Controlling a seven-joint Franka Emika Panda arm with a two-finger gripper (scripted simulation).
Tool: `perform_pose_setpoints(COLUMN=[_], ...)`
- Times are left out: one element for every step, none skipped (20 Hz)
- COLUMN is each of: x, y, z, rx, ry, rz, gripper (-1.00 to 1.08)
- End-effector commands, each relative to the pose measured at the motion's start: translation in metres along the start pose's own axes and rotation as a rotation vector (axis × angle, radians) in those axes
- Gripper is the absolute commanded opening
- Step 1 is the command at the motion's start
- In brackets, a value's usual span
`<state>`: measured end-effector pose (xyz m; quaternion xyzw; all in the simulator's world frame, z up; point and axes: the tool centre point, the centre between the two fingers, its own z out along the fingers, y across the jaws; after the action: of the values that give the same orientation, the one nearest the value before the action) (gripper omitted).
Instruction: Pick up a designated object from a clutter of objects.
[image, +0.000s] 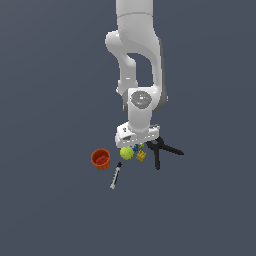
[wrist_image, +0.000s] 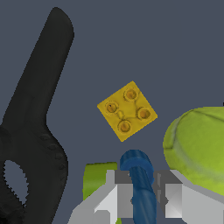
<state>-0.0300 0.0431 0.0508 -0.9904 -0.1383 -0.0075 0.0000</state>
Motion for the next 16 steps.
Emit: perform_pose_setpoints(x=[0.001, 0.001, 0.002, 0.003, 0.003, 0.004, 0.005, 0.006, 0.007, 0.009, 0.010, 0.011, 0.013, 0.014, 0.016, 0.018], y=[0.000, 0.000, 0.000, 0.000, 0.000, 0.000, 0.000, 0.000, 0.000, 0.000, 0.000, 0.000, 0.000, 0.000, 0.000, 0.000], z=[-0.005, -0.008, -0.011, -0.015, -0.020, -0.025, -0.030, -0.036, -0.043, -0.050, -0.058, -0.065, -0.074, -0.083, -0.092, -0.102], rx=[0.000, 0.000, 0.000, 0.000, 0.000, 0.000, 0.000, 0.000, 0.000, 0.000, 0.000, 0.000, 0.000, 0.001, 0.001, 0.001], ry=[0.000, 0.000, 0.000, 0.000, -0.001, -0.001, -0.001, -0.001, -0.001, -0.002, -0.002, -0.003, -0.003, -0.003, -0.004, -0.004], rz=[0.001, 0.001, 0.001, 0.001, 0.001, 0.001, 0.001, 0.001, 0.001, 0.001, 0.001, 0.001, 0.001, 0.001, 0.001, 0.001], gripper=[-1.00, -1.00, -1.00, -1.00, -1.00, -1.00, -1.00, -1.00, -1.00, -1.00, -1.00, -1.00, -1.00, -1.00, -1.00, -1.00])
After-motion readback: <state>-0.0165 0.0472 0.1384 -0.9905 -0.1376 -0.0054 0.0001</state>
